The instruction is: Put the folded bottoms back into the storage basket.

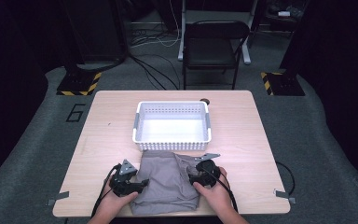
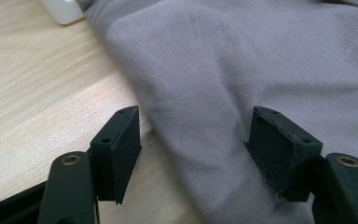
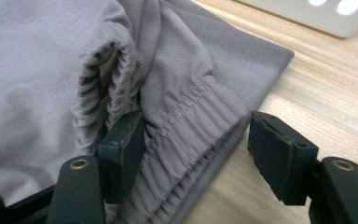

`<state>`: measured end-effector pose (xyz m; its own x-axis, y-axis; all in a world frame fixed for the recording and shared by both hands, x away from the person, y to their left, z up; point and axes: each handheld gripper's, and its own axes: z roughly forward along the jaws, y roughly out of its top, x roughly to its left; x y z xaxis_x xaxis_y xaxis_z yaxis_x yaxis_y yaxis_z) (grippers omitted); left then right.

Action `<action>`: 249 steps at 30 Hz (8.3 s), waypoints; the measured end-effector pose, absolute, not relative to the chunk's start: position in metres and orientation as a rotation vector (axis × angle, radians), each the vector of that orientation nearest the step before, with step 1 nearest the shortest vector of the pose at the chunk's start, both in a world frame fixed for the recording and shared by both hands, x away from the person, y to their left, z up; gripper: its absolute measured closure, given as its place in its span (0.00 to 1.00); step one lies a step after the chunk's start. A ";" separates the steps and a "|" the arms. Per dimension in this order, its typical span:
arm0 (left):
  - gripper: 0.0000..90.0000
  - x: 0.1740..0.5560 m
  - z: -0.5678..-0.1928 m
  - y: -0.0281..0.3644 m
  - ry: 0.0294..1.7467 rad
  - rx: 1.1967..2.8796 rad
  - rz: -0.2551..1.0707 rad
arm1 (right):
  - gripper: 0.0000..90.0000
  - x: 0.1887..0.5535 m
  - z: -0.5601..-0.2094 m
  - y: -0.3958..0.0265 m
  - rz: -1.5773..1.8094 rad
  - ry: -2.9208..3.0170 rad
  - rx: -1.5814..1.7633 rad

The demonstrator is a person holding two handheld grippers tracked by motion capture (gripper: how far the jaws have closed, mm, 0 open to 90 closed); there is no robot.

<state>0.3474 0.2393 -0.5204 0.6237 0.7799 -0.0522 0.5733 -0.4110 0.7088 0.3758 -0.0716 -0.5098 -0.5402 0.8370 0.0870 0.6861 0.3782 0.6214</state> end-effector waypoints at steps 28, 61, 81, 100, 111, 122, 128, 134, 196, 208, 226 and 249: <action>0.41 0.346 -0.520 0.237 1.071 2.130 0.378 | 0.87 0.369 -0.510 -0.066 0.966 2.461 1.243; 0.77 0.343 -0.515 0.229 1.128 2.123 0.259 | 0.85 0.370 -0.508 -0.071 0.955 2.469 1.318; 0.85 0.337 -0.500 0.232 1.105 2.087 0.235 | 0.88 0.369 -0.494 -0.078 1.026 2.487 1.302; 0.85 0.328 -0.476 0.235 1.084 2.017 0.217 | 0.88 0.359 -0.466 -0.089 1.138 2.444 1.288; 0.85 0.324 -0.459 0.238 1.064 1.995 0.205 | 0.88 0.354 -0.447 -0.093 1.181 2.412 1.245; 0.85 0.322 -0.438 0.234 1.047 1.954 0.211 | 0.88 0.350 -0.428 -0.099 1.219 2.381 1.232; 0.85 0.324 -0.433 0.231 1.051 1.966 0.216 | 0.88 0.351 -0.425 -0.101 1.219 2.376 1.229; 0.85 0.326 -0.424 0.231 1.044 1.968 0.242 | 0.88 0.353 -0.417 -0.100 1.222 2.377 1.208; 0.85 0.410 -0.363 0.234 1.080 1.965 0.241 | 0.88 0.434 -0.347 -0.090 1.120 2.380 1.176; 0.85 0.434 -0.353 0.235 1.116 1.939 0.249 | 0.88 0.460 -0.337 -0.087 1.107 2.360 1.233; 0.85 0.467 -0.349 0.226 1.209 1.946 0.324 | 0.88 0.490 -0.328 -0.077 1.042 2.313 1.270; 0.85 0.505 -0.353 0.216 1.289 1.938 0.366 | 0.88 0.537 -0.327 -0.065 0.887 2.303 1.405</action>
